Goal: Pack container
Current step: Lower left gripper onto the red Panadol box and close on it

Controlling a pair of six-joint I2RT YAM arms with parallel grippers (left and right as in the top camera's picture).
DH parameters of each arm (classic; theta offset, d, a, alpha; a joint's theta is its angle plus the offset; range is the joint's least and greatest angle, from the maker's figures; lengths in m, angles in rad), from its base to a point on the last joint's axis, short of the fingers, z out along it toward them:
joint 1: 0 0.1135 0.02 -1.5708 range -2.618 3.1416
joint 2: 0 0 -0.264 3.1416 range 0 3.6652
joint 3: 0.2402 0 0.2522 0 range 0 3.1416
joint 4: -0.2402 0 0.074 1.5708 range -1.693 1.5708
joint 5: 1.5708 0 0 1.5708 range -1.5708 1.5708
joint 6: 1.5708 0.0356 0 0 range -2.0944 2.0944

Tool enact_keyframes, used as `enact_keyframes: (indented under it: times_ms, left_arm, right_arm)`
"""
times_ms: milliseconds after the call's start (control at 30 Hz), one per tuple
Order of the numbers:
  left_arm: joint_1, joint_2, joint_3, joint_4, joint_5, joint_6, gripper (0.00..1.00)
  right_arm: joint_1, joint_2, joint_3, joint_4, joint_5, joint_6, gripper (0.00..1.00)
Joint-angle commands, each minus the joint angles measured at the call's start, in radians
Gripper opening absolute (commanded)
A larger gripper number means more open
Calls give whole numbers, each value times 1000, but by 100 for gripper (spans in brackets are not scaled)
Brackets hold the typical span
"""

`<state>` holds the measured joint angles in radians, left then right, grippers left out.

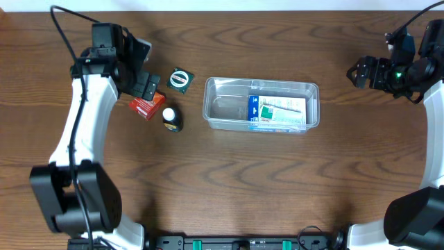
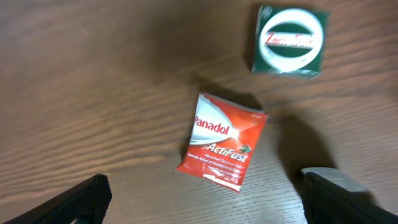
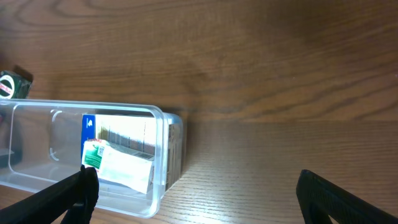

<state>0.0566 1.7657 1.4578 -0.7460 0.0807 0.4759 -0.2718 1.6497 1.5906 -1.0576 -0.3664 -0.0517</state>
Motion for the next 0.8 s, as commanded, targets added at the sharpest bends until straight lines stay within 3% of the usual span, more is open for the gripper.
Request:
enact_keyframes:
  times_ms: [0,767]
  left_arm:
    - [20,45,11,0,19,21,98]
    - [26,267,8,-38,82,-2,98]
  right_arm:
    - [-3,-11,12,-1,-4,6,99]
    - [-3,-11,12,-1,-4,6,99]
